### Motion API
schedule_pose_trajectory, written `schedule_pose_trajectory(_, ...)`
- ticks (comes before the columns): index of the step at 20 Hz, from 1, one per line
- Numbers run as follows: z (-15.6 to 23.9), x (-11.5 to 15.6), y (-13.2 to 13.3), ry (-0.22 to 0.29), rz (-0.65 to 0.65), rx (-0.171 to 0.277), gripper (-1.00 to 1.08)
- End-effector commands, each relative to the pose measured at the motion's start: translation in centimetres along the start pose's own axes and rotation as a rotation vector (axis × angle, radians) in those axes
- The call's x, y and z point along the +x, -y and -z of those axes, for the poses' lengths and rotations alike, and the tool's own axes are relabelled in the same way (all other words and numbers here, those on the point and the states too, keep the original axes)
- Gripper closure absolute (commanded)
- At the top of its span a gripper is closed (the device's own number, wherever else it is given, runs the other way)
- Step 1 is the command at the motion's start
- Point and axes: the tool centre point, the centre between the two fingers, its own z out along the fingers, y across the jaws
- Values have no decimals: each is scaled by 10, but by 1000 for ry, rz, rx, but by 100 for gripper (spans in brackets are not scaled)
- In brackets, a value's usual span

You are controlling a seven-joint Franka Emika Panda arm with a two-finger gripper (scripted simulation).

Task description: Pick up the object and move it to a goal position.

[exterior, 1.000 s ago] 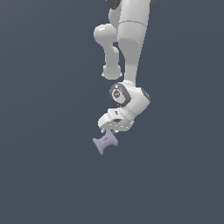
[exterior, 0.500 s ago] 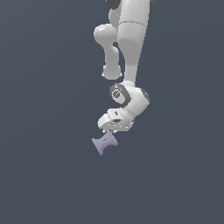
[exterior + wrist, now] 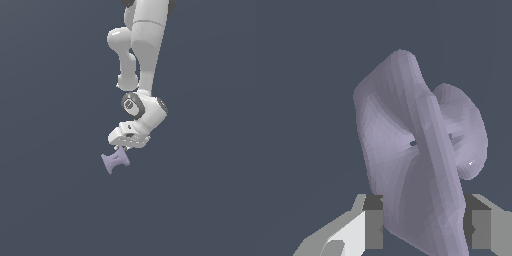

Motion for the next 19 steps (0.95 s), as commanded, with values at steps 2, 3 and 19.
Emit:
schedule_pose_trajectory(2,-1,-14,-18,1,-2,1,108)
schedule_pose_trajectory(3,-2,-20,-24,1,-2,1,108)
schedule_pose_trajectory(19,-7,-83,-110,0,-2,-2,108)
